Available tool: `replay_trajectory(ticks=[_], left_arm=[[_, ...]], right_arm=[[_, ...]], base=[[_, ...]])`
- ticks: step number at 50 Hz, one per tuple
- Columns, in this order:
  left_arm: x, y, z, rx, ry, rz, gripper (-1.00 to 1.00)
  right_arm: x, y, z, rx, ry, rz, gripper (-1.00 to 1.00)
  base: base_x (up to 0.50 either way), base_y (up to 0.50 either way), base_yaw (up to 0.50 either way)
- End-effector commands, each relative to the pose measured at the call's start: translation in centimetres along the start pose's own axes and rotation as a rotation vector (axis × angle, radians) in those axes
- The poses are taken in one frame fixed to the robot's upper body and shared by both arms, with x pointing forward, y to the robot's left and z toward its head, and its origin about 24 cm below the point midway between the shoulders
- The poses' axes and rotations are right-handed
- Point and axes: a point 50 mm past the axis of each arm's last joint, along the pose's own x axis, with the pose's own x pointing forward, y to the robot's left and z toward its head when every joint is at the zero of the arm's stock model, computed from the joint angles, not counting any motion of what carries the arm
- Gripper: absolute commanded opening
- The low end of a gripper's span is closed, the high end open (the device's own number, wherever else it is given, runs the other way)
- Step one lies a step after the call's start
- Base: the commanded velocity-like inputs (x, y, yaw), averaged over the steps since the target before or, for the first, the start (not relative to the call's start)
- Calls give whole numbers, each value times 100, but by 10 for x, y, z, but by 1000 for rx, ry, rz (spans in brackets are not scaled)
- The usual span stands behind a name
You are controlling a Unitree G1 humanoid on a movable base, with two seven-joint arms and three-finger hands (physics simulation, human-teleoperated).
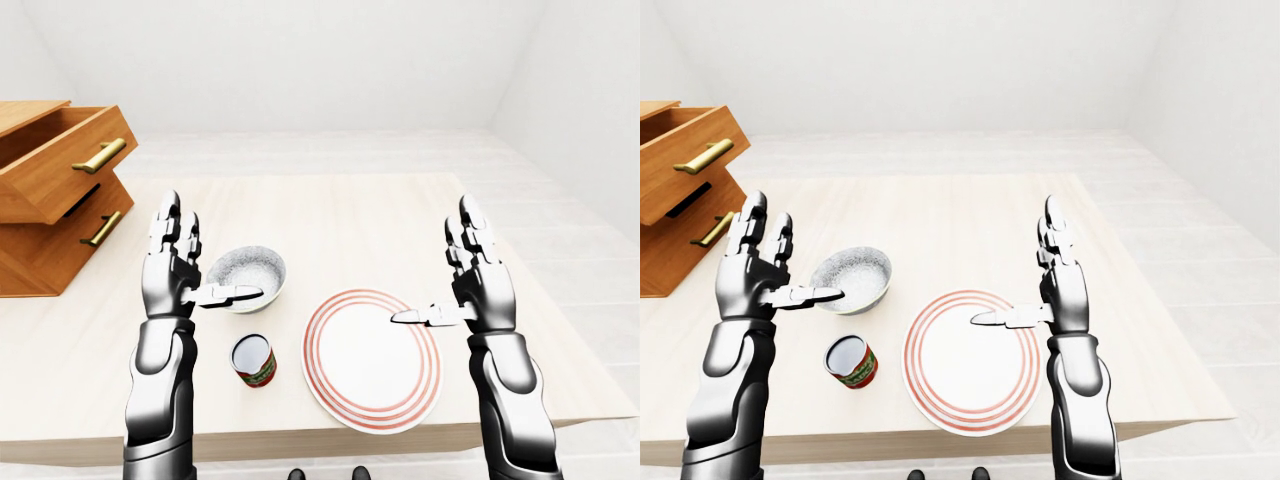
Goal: Put the bowl on the plate.
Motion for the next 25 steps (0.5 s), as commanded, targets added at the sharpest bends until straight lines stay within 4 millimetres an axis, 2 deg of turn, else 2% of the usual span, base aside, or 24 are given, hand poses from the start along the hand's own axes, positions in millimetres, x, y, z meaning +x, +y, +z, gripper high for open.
replay_trajectory(ticks=[1,20,25], left_arm=[[-1,0,-2,1,9,-1,100],[1,0,2,13,-8,5,100],[-1,-6,-5,57,24,-27,100]], right_arm=[[-1,-1,-2,0,8,0,100],[-5,-3,0,6,6,3,100],[-7,-3,-1,-8,16,15,100]], base=[[0,0,0],[0,0,0],[0,0,0]])
